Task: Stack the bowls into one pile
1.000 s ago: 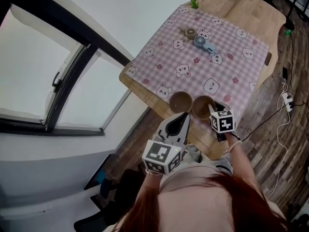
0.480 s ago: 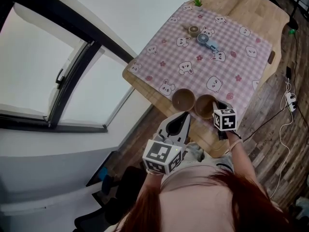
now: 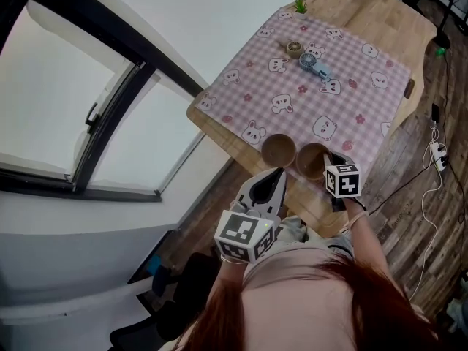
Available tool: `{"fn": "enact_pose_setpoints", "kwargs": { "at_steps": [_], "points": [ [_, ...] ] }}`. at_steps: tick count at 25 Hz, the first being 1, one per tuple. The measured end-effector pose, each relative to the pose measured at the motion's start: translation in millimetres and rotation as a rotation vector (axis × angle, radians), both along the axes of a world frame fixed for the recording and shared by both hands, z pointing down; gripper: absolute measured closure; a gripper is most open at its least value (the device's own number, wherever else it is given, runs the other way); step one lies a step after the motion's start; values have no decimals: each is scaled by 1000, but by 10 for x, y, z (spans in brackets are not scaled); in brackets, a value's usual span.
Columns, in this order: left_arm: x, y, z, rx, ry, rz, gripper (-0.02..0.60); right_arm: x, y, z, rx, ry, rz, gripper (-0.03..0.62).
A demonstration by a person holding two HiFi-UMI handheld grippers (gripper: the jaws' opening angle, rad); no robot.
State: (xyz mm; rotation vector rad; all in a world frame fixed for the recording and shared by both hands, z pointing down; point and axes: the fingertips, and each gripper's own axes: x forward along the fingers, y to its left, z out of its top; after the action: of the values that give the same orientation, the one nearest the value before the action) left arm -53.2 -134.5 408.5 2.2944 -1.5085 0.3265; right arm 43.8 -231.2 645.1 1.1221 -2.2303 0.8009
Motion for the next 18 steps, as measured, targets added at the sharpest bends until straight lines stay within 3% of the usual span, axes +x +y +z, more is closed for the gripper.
{"fn": "enact_pose_setpoints", "kwargs": {
  "at_steps": [18],
  "points": [
    [-127, -12, -98, 44, 26, -24, 569, -29, 23, -353, 55, -24, -16, 580]
  ]
}}
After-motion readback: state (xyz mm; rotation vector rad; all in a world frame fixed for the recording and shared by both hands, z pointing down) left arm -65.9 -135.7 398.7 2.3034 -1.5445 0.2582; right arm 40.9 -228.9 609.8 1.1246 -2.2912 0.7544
